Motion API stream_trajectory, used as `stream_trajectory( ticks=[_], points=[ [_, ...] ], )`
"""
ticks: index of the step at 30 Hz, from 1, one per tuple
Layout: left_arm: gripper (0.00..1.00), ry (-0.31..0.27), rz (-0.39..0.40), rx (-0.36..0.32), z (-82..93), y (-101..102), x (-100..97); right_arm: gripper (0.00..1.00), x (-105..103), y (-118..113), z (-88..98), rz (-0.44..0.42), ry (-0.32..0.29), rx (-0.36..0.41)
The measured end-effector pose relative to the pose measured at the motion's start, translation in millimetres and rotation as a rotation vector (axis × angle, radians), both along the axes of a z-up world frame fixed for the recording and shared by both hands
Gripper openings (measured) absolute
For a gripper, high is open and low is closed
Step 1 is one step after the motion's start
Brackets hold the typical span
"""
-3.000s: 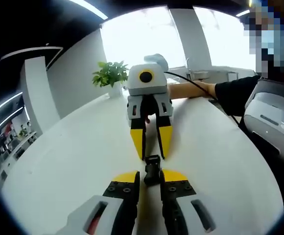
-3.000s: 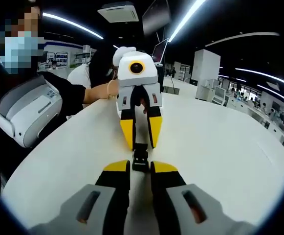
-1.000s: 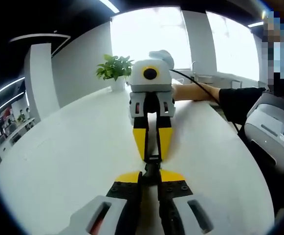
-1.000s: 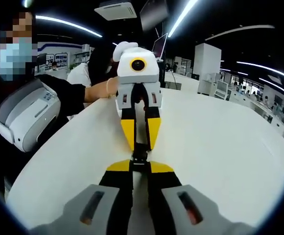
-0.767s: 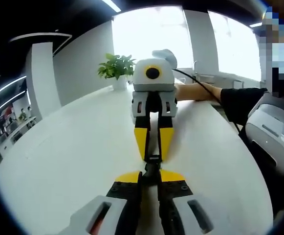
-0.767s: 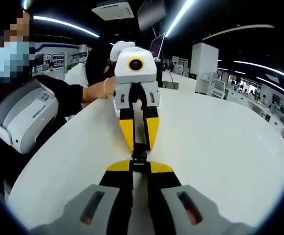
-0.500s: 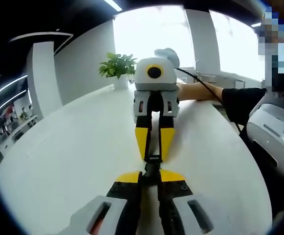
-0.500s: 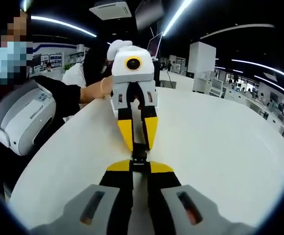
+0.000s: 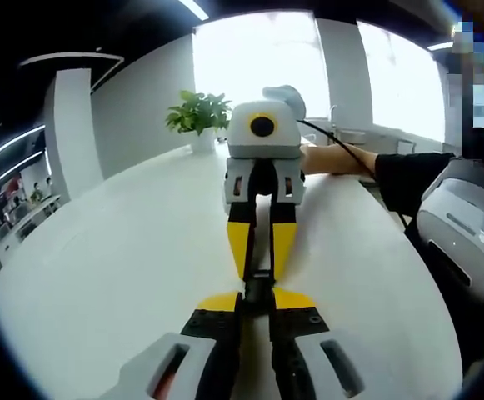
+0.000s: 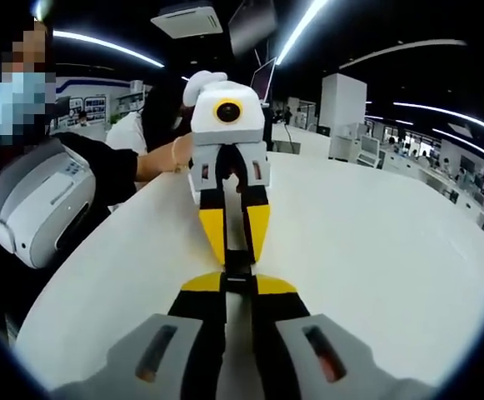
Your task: Snap the two parts of the plastic buckle together until the buckle closes and remains connected.
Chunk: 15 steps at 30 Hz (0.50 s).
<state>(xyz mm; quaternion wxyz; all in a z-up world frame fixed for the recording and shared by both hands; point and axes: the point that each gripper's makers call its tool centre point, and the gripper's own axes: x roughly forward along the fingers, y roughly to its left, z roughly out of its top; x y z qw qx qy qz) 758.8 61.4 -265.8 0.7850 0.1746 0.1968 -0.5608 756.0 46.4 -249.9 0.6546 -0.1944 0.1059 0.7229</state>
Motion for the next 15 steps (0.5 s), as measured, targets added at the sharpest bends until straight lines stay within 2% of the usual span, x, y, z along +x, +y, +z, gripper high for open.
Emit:
stream_trajectory(
  ticks=[4,15],
  points=[
    [0.11,-0.011,-0.001,0.005,0.5,-0.5,-1.2,0.1,-0.4,0.8,0.0,-0.001,0.001,0.001],
    [0.11,0.018,0.003,-0.023,2.5,-3.0,-6.3,0.1,2.1,2.2,-1.4,-0.007,0.02,0.014]
  ],
)
